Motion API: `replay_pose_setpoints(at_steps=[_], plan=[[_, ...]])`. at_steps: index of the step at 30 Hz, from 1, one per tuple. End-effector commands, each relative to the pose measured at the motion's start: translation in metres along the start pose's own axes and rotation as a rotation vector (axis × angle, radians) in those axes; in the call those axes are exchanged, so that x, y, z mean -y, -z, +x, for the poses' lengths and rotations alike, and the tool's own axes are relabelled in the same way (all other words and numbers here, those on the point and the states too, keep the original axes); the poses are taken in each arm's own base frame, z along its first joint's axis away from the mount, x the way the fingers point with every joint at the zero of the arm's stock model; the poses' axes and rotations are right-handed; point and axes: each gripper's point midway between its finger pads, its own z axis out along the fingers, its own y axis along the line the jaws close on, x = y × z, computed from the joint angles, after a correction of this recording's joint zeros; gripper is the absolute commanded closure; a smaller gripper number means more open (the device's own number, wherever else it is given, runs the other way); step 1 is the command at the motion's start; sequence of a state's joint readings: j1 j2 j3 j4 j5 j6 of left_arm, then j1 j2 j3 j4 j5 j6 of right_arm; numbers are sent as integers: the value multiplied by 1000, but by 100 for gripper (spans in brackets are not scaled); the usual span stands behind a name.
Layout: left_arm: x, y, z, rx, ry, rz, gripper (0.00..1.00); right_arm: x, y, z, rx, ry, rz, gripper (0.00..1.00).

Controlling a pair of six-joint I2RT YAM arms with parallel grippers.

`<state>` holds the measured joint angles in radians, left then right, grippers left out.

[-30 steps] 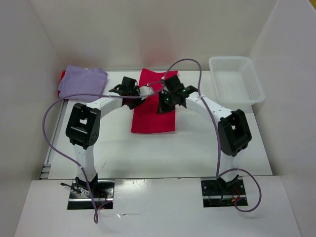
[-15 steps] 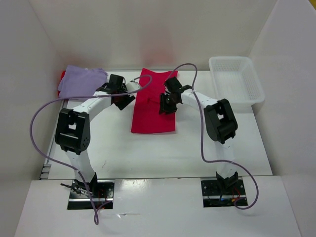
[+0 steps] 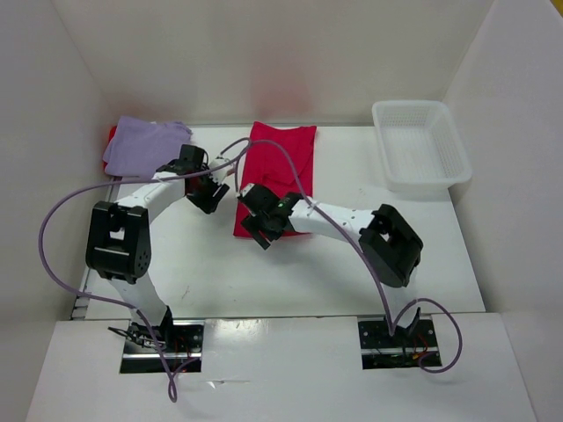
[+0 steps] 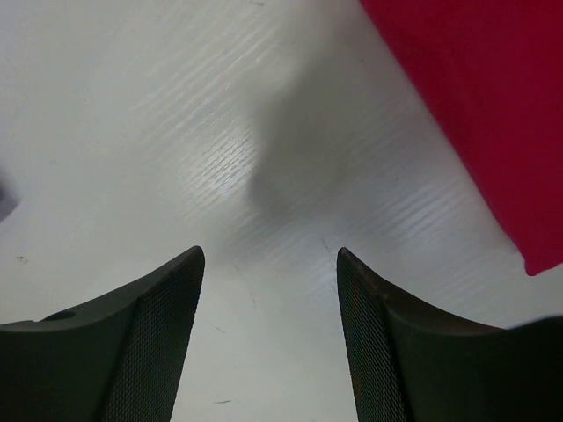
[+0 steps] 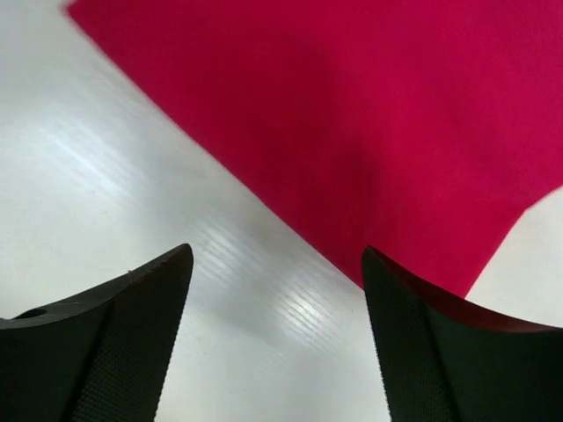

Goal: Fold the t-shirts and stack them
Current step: Grab one side of the 2/3 rectangular tshirt with both arms

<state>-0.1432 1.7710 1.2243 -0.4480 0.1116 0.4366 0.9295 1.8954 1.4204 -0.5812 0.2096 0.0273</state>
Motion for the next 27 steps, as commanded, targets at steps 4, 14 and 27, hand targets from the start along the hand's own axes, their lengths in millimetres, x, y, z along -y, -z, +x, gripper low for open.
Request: replay_pose_setpoints(at_steps=[4, 14, 27], plan=[[8, 22, -22, 91, 23, 20, 31, 8, 32, -43, 128, -358, -26, 25], [20, 10, -38, 93, 54, 69, 28, 18, 7, 16, 7, -111, 261, 7], [77, 23, -2, 34, -11, 335, 28, 73, 35, 44, 127, -863, 37, 12]])
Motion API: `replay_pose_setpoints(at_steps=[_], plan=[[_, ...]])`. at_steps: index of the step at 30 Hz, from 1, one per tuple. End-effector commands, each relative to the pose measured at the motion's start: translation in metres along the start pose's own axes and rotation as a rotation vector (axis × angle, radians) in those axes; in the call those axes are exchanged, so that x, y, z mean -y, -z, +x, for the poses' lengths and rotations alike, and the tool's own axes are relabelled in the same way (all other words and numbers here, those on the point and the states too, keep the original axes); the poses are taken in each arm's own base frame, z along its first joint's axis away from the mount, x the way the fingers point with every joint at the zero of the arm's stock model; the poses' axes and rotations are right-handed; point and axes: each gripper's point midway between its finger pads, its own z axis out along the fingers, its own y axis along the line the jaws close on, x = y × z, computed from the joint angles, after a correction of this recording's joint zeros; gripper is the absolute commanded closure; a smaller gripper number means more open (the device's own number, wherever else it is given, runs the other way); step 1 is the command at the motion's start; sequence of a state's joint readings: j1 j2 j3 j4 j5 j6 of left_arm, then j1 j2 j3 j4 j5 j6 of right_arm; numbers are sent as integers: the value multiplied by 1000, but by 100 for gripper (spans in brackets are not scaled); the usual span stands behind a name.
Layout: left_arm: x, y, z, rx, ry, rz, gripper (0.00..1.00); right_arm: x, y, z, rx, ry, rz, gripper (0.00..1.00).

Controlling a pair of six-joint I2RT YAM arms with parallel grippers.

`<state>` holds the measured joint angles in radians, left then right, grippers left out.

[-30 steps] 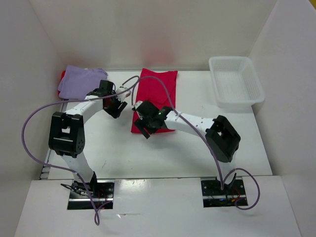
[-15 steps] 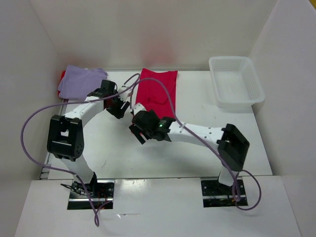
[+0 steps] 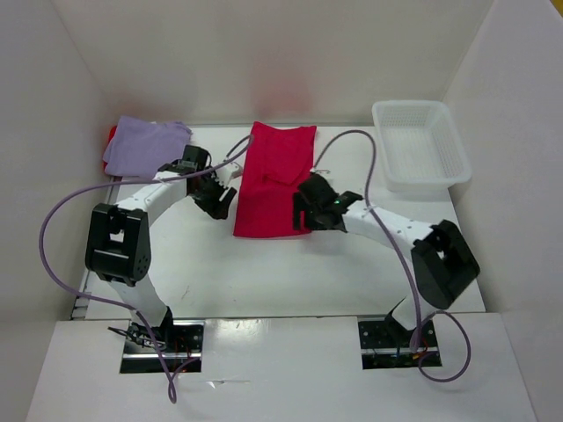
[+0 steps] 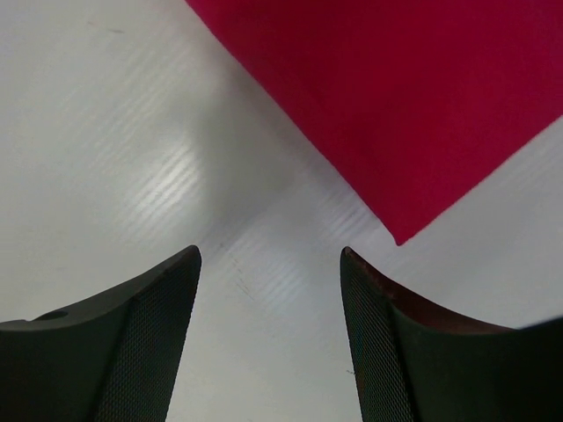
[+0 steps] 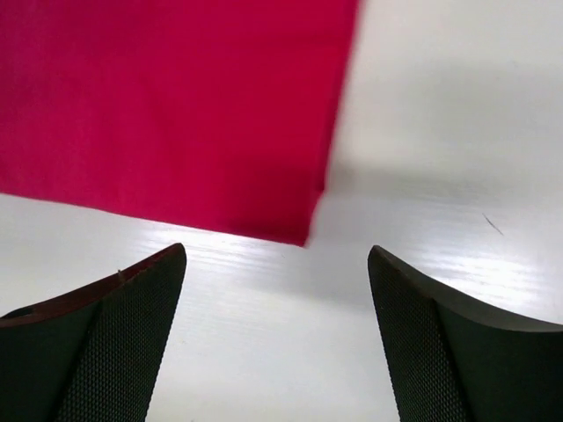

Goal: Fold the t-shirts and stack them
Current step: Grab one side of the 2/3 rectangular tshirt with both arms

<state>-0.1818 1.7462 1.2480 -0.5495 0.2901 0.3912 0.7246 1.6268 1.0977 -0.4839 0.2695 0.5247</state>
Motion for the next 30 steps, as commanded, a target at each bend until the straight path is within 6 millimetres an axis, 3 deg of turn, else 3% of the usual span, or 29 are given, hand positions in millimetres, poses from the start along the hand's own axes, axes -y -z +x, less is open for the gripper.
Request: replay_pose_setpoints(at_steps=[1, 3, 7, 8, 9, 11, 15, 21, 23, 30], plan=[[38, 6, 15, -7, -52, 154, 28, -4, 9, -2, -1, -231, -133, 14], [51, 4, 21, -4, -86, 186, 27, 4, 2, 3, -20, -258, -118, 17], [63, 8, 10, 46, -188, 200, 22, 0, -14, 13, -72, -273, -160, 26], [66, 9, 7, 58, -236, 201, 20, -4, -14, 8, -76, -282, -189, 28], [70, 9, 8, 50, -256, 212, 19, -7, -15, 7, -81, -282, -197, 37], [72, 7, 15, 29, -303, 219, 17, -7, -18, 9, -92, -300, -190, 42], [77, 3, 27, -12, -379, 213, 16, 14, -28, 31, -146, -343, -132, 45], [96, -14, 34, -81, -575, 194, 12, 28, -34, 21, -146, -428, -175, 46], [89, -24, 42, -115, -624, 140, 12, 23, -32, 13, -122, -429, -203, 46], [67, -40, 41, -129, -694, -17, 11, 11, -34, 12, -150, -423, -277, 46]])
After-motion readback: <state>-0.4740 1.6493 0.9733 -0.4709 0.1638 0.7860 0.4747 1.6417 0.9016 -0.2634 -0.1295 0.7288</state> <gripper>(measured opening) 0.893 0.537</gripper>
